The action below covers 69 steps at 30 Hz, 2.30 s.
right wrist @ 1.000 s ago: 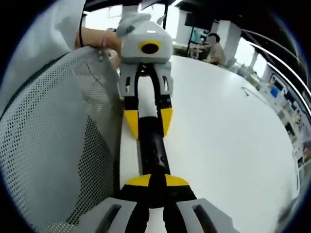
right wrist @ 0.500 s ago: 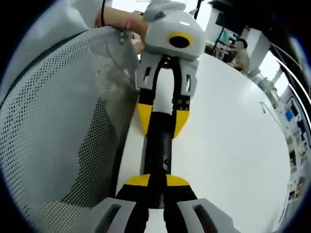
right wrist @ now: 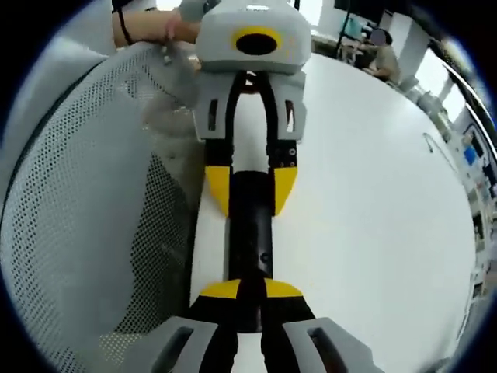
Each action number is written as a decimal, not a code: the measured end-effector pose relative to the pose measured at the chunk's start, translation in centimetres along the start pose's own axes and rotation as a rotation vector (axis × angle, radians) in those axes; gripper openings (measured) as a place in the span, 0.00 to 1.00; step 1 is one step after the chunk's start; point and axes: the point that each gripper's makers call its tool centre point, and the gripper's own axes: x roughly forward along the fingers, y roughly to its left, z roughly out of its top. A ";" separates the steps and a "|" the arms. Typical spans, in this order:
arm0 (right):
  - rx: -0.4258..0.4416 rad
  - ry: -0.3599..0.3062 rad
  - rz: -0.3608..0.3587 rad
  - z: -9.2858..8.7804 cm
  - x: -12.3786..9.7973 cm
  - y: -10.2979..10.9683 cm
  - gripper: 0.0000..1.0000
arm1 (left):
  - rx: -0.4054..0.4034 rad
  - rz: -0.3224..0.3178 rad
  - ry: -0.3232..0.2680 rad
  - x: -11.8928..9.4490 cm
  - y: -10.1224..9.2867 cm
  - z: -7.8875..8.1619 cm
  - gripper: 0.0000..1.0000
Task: Press the specified remote control buttons in sequence, fully releasing each button before pressing the next.
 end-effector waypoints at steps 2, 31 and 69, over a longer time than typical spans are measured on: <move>0.001 -0.045 -0.070 0.0 -0.2 0.1 0.06 | 0.000 0.000 -0.002 0.0 0.0 0.0 0.25; 0.009 -0.152 -0.025 0.8 0.4 0.1 0.02 | -0.002 0.002 -0.009 0.0 0.0 0.1 0.25; -0.047 -0.032 0.009 0.4 0.7 -0.3 0.00 | 0.001 0.000 -0.009 0.0 0.0 0.0 0.25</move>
